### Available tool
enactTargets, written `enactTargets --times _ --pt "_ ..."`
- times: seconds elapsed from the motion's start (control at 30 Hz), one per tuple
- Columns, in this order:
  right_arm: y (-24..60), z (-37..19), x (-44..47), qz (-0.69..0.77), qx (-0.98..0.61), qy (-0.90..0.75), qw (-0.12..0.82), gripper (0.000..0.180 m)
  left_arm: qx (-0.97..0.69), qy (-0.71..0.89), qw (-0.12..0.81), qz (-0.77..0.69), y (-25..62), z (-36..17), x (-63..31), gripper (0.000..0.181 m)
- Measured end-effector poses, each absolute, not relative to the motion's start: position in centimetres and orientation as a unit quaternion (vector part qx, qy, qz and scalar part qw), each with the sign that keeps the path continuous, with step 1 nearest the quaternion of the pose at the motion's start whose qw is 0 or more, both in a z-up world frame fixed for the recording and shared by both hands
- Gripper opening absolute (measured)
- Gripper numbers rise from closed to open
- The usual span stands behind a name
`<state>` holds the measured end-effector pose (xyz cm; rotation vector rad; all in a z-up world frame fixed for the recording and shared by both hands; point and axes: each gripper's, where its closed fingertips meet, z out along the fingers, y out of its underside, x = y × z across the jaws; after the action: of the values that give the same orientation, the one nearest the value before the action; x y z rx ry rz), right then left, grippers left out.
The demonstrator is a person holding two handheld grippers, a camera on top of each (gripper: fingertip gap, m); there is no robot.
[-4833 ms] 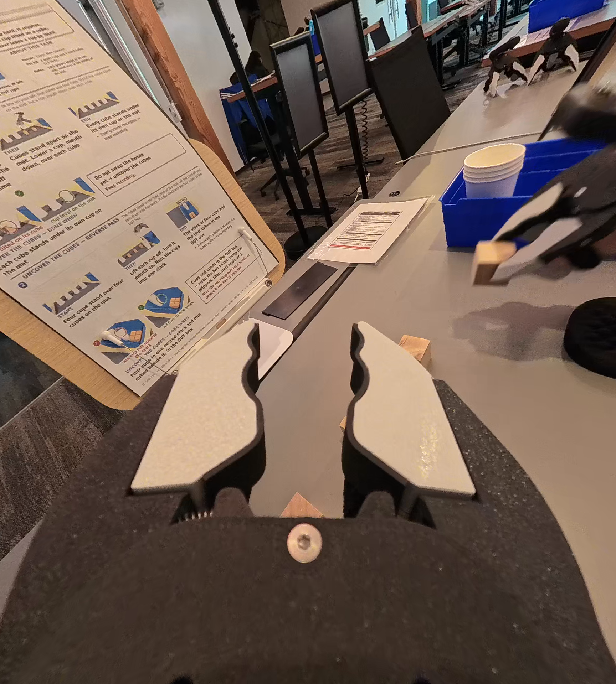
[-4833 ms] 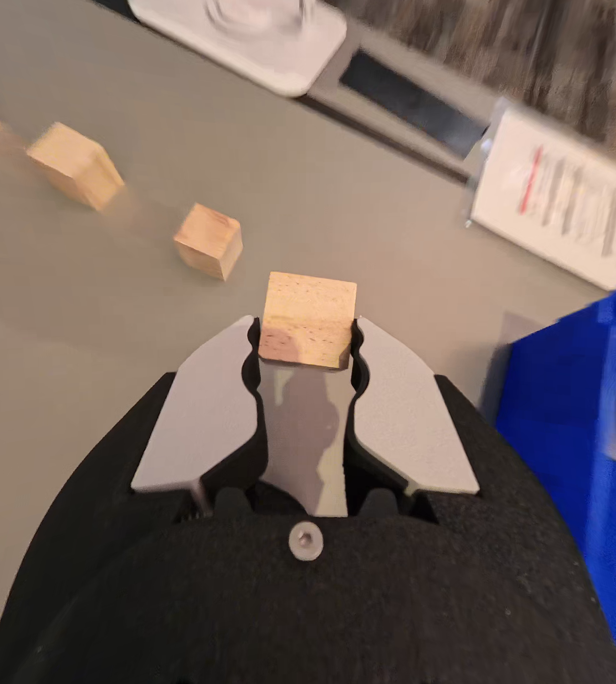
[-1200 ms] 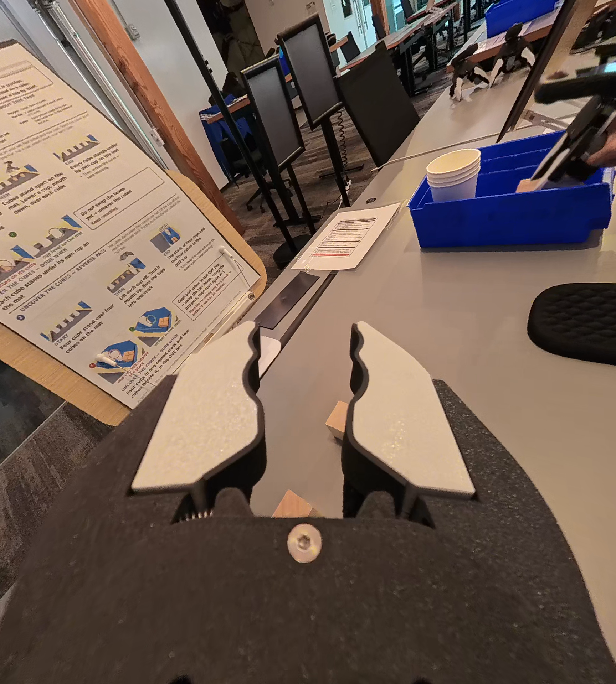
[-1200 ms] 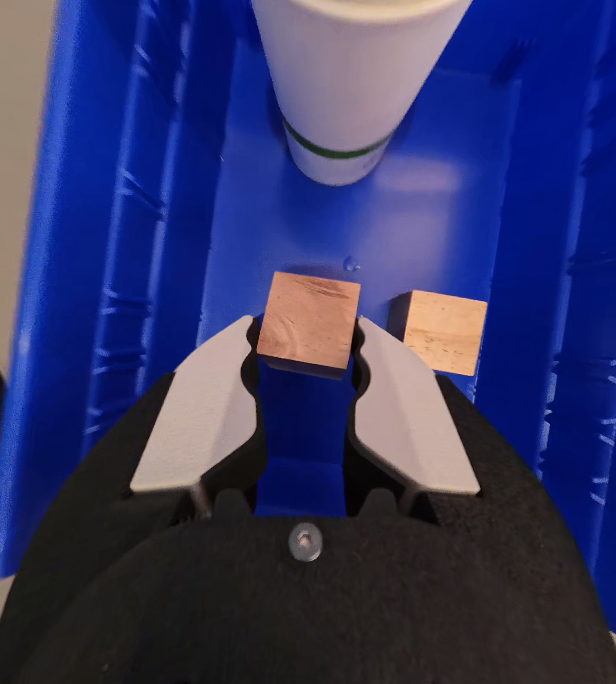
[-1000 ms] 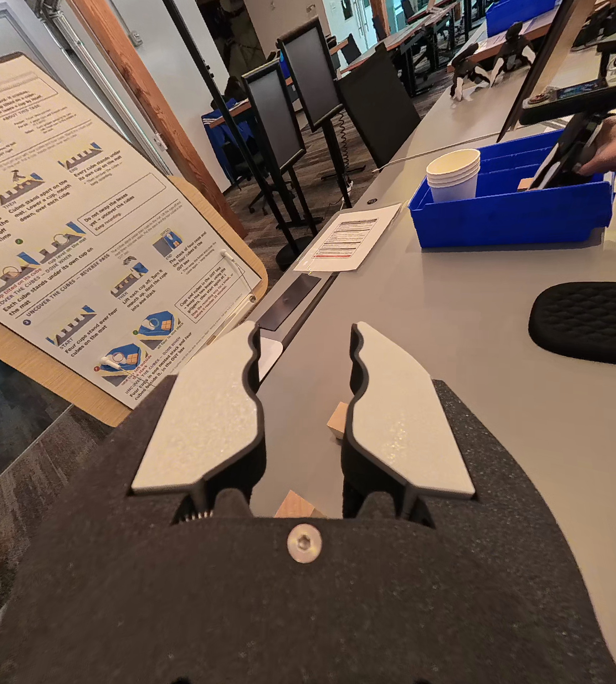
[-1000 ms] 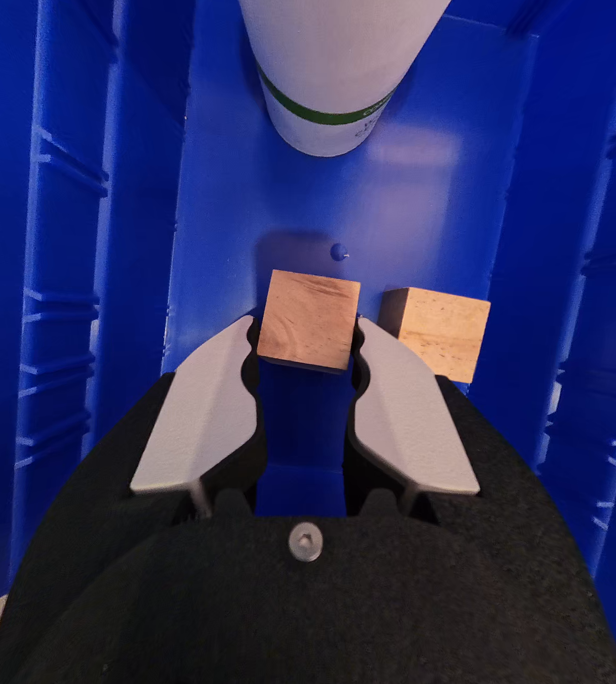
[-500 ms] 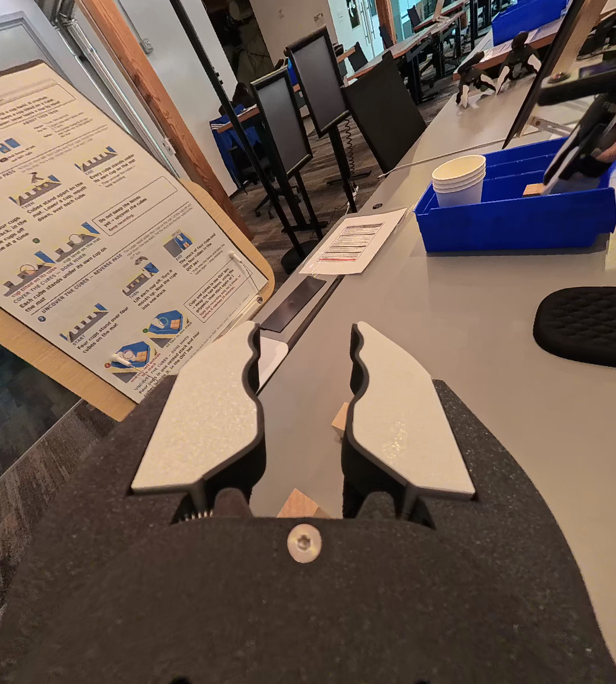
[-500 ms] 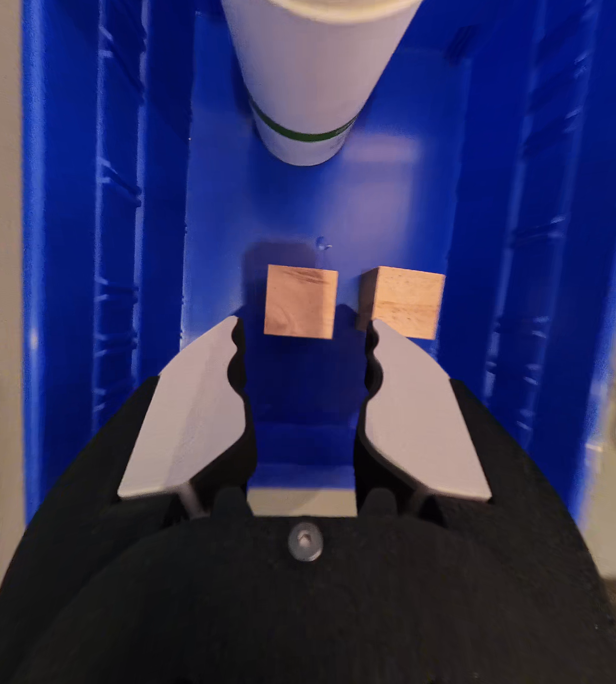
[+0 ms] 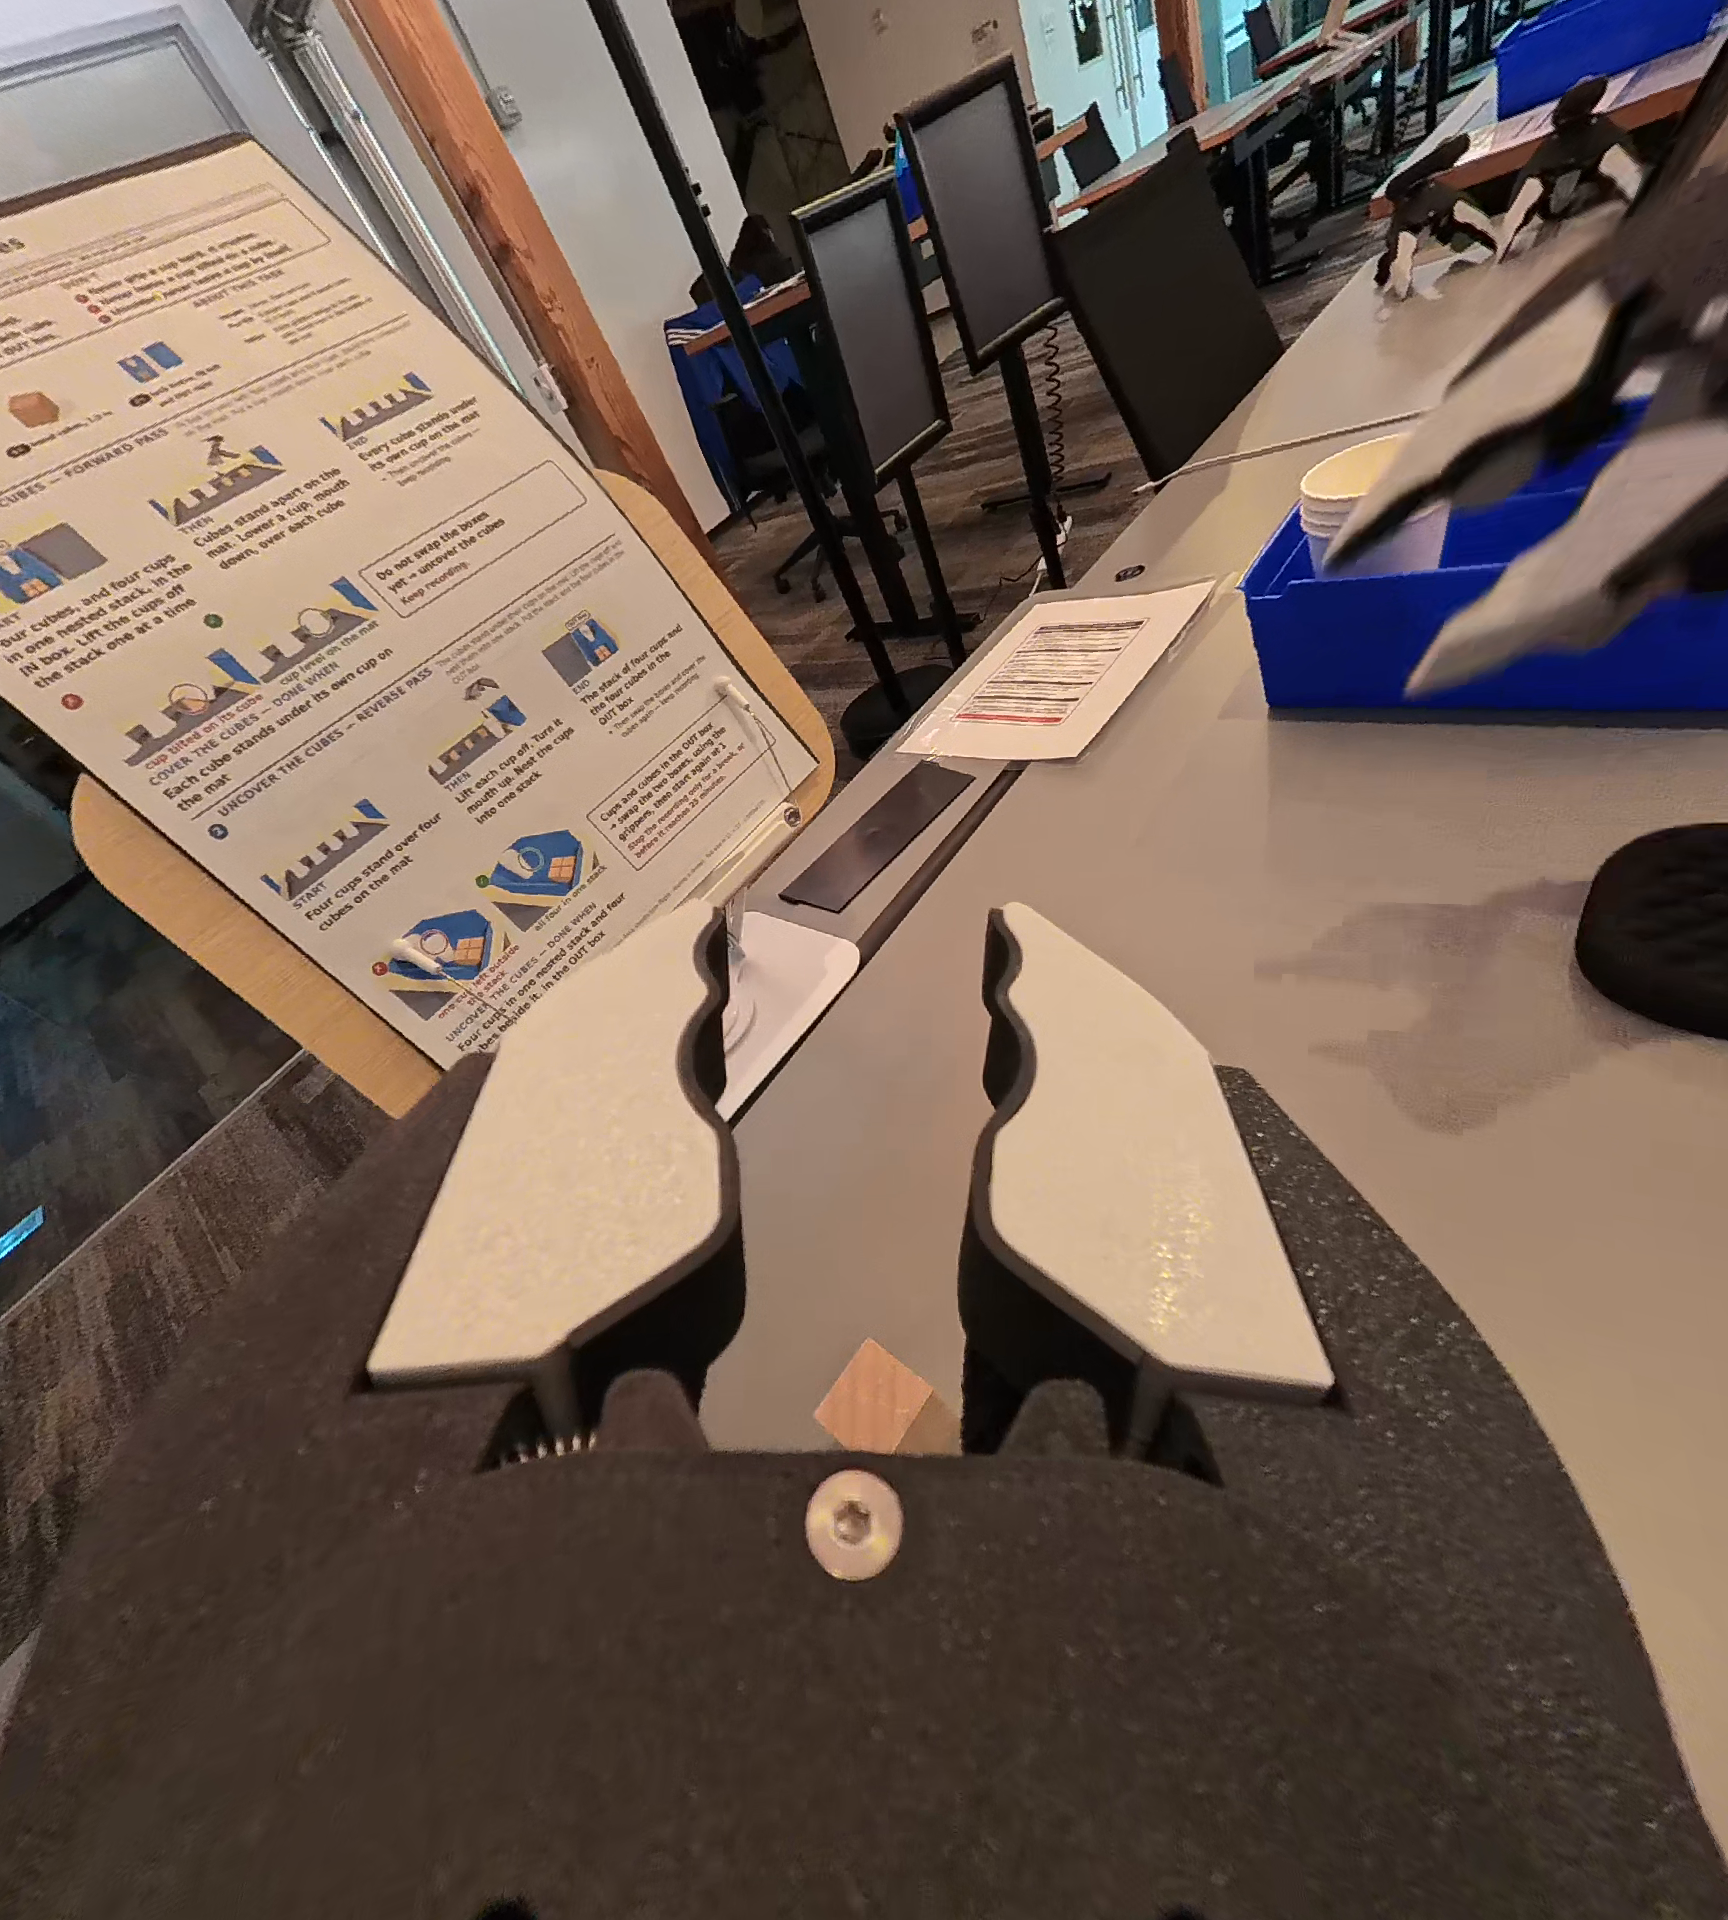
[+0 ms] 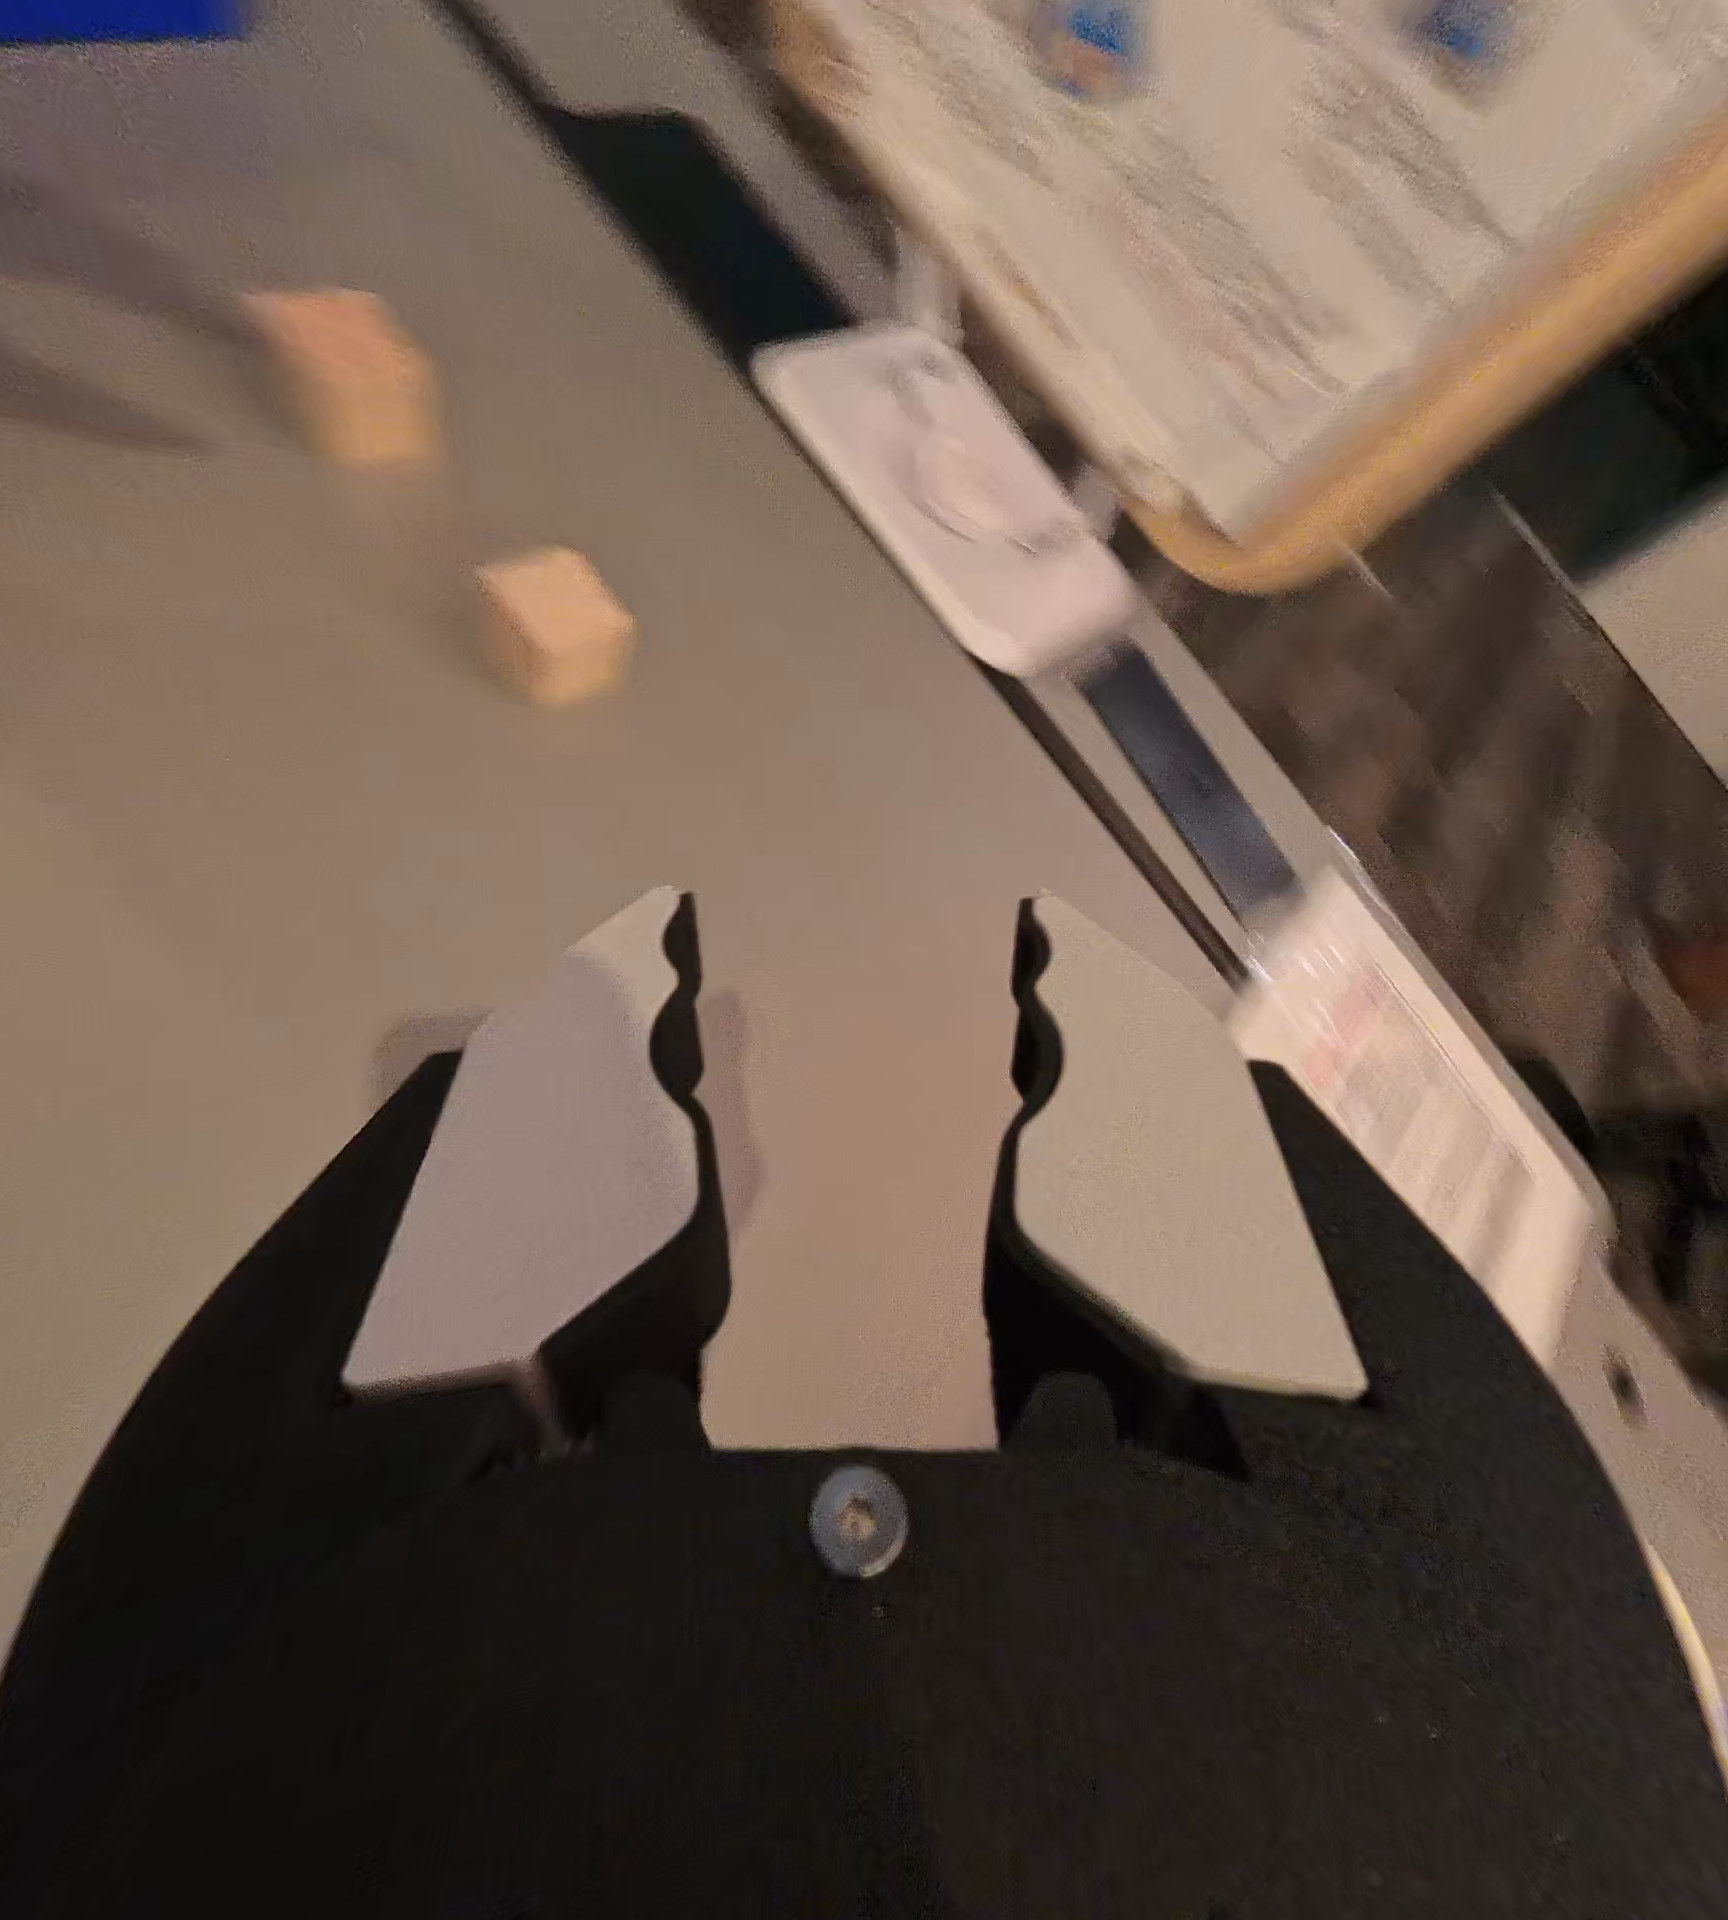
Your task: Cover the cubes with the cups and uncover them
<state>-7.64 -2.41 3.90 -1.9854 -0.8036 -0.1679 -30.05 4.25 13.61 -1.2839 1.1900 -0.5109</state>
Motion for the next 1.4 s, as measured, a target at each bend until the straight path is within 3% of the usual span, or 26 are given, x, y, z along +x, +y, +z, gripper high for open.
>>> enactTargets --times 0.23,0.63,0.93,1.07,1.2,1.4 --pt "3.7 -3.9 -20.1 0.051 -0.744 -0.519 0.419 0.057 -0.556 0.516 0.609 -0.234 4.4 13.5 -30.3 0.046" --pt "10.1 -12.4 -21.7 0.096 -0.774 -0.563 0.272 0.064 -0.553 0.521 0.607 -0.233 4.5 13.3 -30.2 0.047" --pt "10.0 -13.9 -22.5 0.117 -0.776 -0.561 0.264 0.045 -0.554 0.527 0.599 -0.239 4.5 12.9 -29.7 0.047" --pt "8.9 -11.7 -22.4 0.113 -0.772 -0.549 0.3 0.045 -0.555 0.53 0.596 -0.235 4.6 12.7 -29.7 0.047" --pt "5.5 -4.7 -19.8 0.092 -0.762 -0.502 0.399 0.045 -0.553 0.527 0.598 -0.242 4.6 12.8 -29.9 0.048" --pt "-2.4 7.0 -2.2 -0.073 -0.803 -0.304 0.507 0.045 -0.555 0.52 0.601 -0.247 4.9 13.1 -30.1 0.047"
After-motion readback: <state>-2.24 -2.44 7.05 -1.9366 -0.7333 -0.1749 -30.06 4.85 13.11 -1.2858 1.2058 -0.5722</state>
